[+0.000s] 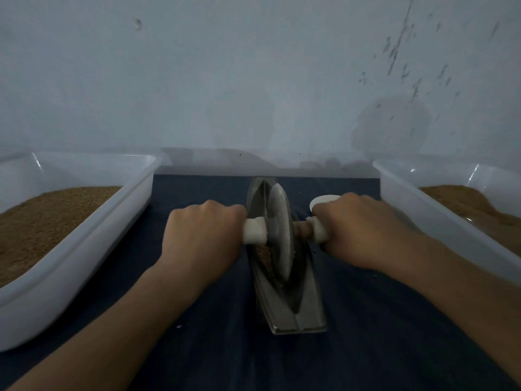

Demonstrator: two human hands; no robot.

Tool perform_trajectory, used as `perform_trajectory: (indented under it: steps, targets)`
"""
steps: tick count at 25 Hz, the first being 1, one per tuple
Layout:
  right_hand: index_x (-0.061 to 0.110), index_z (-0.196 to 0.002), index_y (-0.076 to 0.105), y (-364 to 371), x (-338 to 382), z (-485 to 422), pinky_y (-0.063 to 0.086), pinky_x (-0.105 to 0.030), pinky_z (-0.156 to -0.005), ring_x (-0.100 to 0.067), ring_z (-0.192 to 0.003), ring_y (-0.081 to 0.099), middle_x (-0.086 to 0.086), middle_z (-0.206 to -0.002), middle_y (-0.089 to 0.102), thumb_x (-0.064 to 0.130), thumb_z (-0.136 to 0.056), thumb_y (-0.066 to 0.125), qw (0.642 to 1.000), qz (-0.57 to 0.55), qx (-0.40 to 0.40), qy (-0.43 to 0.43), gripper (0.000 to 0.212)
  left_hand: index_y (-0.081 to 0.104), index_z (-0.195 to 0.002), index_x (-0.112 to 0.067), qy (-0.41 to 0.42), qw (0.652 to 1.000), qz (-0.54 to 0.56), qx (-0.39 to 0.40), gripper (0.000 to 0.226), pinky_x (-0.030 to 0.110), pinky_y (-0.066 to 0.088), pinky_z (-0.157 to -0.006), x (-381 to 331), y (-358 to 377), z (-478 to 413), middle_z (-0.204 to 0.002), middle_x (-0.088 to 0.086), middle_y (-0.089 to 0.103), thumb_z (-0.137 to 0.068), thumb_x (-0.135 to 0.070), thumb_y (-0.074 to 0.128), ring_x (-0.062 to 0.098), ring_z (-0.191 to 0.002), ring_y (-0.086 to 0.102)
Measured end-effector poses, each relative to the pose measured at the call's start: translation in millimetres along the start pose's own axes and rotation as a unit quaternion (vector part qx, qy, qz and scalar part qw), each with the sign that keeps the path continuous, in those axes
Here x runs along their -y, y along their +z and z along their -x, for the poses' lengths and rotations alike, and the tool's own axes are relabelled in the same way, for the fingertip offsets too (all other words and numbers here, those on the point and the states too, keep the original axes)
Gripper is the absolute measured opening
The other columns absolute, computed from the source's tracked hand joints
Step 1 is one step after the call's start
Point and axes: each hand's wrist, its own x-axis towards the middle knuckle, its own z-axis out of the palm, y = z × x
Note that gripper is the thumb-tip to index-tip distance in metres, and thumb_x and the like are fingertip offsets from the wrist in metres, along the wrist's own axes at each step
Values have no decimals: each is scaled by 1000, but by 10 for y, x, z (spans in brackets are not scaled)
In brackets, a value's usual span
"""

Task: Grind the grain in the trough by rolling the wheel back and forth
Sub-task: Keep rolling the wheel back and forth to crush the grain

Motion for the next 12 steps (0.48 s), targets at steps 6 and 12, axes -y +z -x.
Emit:
perform_trajectory:
  steps: [6,12]
  targets:
    - [26,-71,52,286,-66,-608,46,-33,-62,-26,-75,58,2,-79,57,39,-88,63,1000,-28,-2,13,24,55,-87,-25,-43,997,2,63,10,33,35,-54,-5,263,-474,-72,-3,46,-86,-31,62,21,-61,48]
    - [28,-71,49,298,-97,-217,29,-26,-48,-10,-59,46,8,-72,52,46,-83,62,999,-31,15,24,25,61,-97,-31,53,995,-34,77,16,34,35,-55,21,18,-398,-82,-1,58,-83,-36,64,24,-69,60]
